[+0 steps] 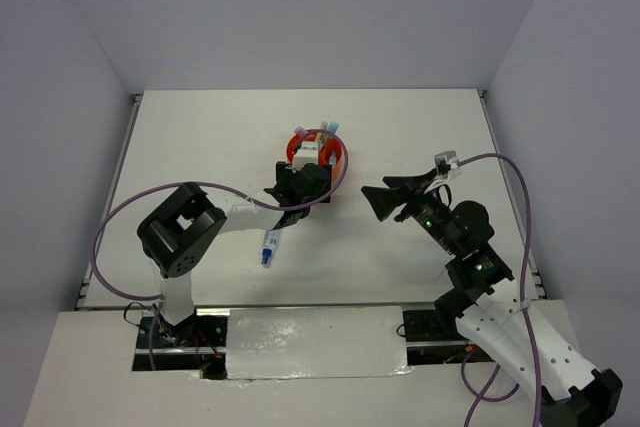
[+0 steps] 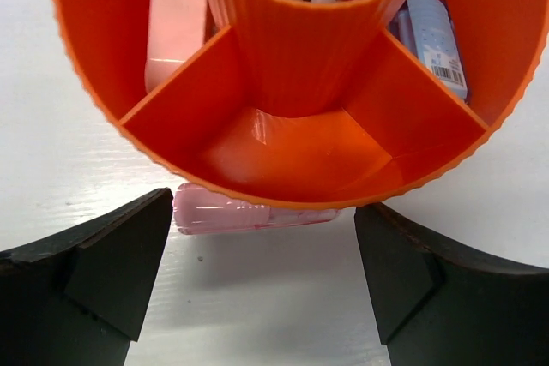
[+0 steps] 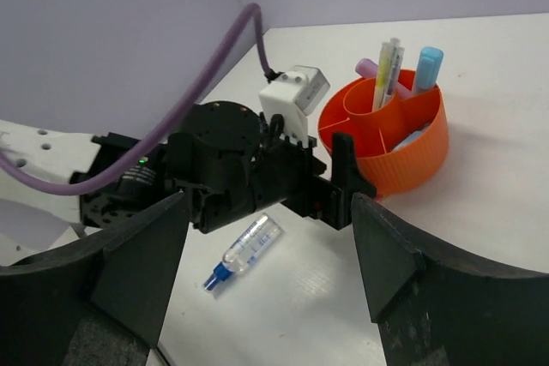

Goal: Sort the stationery into containers
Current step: Pick up the stationery from the center of the board, then place the stationery in the storage box, then pick up the stationery from the center of the board.

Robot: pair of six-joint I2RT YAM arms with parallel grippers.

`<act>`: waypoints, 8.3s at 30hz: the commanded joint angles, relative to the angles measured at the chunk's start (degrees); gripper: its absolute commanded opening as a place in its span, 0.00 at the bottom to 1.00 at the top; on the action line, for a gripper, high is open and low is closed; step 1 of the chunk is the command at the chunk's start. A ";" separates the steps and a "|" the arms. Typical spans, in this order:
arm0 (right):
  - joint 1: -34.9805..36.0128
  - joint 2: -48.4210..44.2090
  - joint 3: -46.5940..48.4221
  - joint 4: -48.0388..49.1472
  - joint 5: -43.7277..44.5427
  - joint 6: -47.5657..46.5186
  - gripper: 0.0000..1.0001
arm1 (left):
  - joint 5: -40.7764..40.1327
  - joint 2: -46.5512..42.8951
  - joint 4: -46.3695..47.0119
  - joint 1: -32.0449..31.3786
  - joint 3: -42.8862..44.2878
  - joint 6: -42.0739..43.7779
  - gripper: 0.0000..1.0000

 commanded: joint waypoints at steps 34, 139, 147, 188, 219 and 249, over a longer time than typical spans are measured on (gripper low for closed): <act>-0.13 -7.85 0.77 -1.58 -2.35 -0.27 0.84 | 6.81 1.48 5.53 -3.57 -5.45 -1.10 0.99; 12.09 32.58 1.91 14.40 -7.00 25.49 0.00 | 15.87 -40.02 30.15 -17.63 -33.59 9.18 0.02; 2.87 34.76 14.54 6.35 -1.57 11.18 0.00 | -1.24 -37.55 -3.77 -17.63 -21.99 -3.71 0.99; -5.49 68.36 39.26 8.87 -2.52 -4.57 0.60 | 0.12 -46.43 -43.96 -4.27 -14.86 -16.13 0.99; -5.31 48.67 21.61 13.44 -7.35 -0.80 0.57 | 4.79 -30.87 -26.99 -4.27 -23.74 -14.11 0.93; 10.75 35.55 4.97 12.83 -5.01 11.84 1.00 | 18.19 -46.65 -17.63 -11.65 -27.42 -4.45 0.00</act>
